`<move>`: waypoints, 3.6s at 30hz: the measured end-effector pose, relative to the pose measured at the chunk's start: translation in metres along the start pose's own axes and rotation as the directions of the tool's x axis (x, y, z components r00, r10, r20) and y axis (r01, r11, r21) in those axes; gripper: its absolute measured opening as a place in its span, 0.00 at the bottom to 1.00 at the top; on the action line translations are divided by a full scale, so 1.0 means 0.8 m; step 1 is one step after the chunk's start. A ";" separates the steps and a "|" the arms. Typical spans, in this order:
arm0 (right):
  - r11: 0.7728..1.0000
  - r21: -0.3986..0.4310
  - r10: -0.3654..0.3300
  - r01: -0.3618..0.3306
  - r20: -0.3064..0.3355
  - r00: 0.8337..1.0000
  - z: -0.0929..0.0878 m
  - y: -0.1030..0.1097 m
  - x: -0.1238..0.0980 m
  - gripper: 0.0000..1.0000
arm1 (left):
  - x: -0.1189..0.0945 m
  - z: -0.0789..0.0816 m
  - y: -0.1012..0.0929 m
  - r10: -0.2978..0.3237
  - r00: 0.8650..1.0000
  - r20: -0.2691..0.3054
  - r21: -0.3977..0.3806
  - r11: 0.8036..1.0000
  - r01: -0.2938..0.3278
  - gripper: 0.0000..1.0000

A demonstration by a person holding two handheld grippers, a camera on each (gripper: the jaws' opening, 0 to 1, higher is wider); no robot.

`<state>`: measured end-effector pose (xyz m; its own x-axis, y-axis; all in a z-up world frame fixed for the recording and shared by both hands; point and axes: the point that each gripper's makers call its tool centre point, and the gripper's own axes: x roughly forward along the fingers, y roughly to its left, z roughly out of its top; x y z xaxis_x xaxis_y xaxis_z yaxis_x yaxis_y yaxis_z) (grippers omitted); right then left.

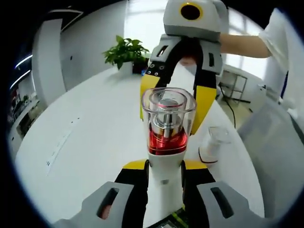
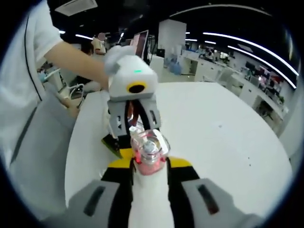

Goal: Arrange the skincare products in the storage area until every visible bottle or jar stands upright without overlapping.

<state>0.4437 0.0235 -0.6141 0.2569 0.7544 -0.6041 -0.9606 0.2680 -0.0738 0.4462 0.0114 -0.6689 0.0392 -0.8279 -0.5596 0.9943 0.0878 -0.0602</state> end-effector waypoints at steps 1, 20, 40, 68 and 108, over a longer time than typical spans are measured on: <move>1.000 0.010 -0.010 0.010 0.001 1.000 0.000 0.001 -0.001 0.27 | 0.001 0.000 0.000 -0.007 1.000 -0.003 -0.001 1.000 0.007 0.23; 0.995 0.085 -0.046 0.045 0.014 0.999 -0.004 0.007 -0.011 0.26 | 0.006 0.000 -0.012 -0.090 0.996 -0.014 0.023 0.996 0.091 0.23; 0.977 0.179 -0.129 0.119 0.050 0.990 -0.017 -0.012 -0.020 0.43 | -0.001 -0.017 -0.009 -0.018 0.998 -0.061 -0.037 0.999 0.016 0.24; 0.880 0.425 -0.274 0.212 0.090 0.958 -0.054 0.097 -0.052 0.70 | -0.084 -0.034 -0.066 0.239 0.971 0.012 -0.262 0.938 -0.227 0.54; 0.801 0.530 -0.389 0.278 0.107 0.915 -0.062 0.180 -0.083 0.99 | -0.205 -0.098 -0.186 0.574 0.818 -0.040 -0.503 0.696 -0.513 0.88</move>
<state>0.2829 -0.0176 -0.6241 0.6200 0.6504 -0.4388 -0.6417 0.7421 0.1934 0.2841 0.1771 -0.6329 0.5993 -0.6046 -0.5247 0.6219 0.7643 -0.1703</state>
